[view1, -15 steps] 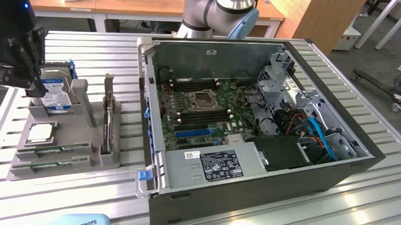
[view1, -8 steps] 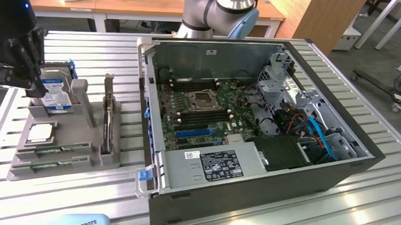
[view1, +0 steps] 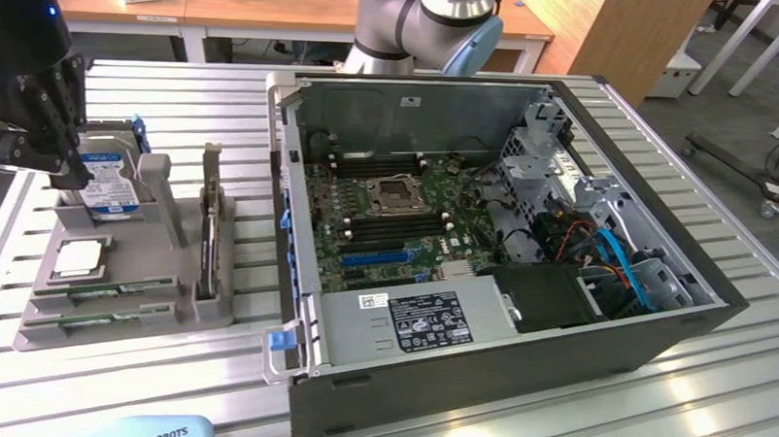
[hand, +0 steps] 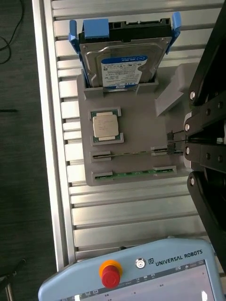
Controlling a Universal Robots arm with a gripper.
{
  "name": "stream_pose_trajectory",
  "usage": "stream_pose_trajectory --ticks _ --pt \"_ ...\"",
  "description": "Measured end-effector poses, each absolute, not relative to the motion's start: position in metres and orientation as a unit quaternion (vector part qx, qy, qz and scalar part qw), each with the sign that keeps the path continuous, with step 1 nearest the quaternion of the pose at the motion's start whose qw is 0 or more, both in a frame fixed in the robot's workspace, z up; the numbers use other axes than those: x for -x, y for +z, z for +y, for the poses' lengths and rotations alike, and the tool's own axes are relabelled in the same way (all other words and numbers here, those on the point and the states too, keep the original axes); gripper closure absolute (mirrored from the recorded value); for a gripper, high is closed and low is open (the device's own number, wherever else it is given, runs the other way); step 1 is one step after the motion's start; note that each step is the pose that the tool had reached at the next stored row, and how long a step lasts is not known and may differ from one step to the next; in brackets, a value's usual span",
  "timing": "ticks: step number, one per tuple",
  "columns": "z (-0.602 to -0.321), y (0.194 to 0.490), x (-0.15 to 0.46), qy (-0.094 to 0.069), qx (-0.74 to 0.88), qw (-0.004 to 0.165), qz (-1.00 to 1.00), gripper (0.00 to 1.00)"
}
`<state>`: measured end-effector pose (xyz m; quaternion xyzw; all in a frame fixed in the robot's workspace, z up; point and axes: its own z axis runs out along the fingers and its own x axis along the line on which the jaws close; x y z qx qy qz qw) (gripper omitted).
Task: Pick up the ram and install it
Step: 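Pick up the ram and move it above insertion slot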
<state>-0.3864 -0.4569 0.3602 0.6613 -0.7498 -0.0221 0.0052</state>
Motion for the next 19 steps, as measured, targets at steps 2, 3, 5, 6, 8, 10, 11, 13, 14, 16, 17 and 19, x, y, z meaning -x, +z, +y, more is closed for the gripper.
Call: stream_pose_trajectory --ticks 2,3,5,6,8,10,11,13,14,16,17,19 --pt "-0.4569 0.3603 0.3864 -0.022 -0.661 0.005 -0.750 0.90" --pt "-0.4569 0.3602 0.3864 -0.022 -0.661 0.005 -0.750 0.90" --pt "-0.4569 0.3602 0.3864 -0.022 -0.661 0.005 -0.750 0.89" --pt "-0.4569 0.3602 0.3864 -0.022 -0.661 0.005 -0.750 0.84" --pt "-0.4569 0.3603 0.3864 -0.022 -0.661 0.005 -0.750 0.77" --pt "-0.4569 0.3603 0.3864 -0.022 -0.661 0.005 -0.750 0.70" --pt "-0.4569 0.3603 0.3864 -0.022 -0.661 0.005 -0.750 0.70" --pt "-0.4569 0.3602 0.3864 -0.022 -0.664 0.005 -0.748 0.70" --pt "-0.4569 0.3602 0.3864 -0.022 -0.668 0.005 -0.744 0.70" --pt "-0.4569 0.3602 0.3864 -0.022 -0.675 0.006 -0.737 0.70" --pt "-0.4569 0.3602 0.3864 -0.022 -0.677 0.006 -0.735 0.70" --pt "-0.4569 0.3602 0.3865 -0.022 -0.678 0.006 -0.735 0.70"
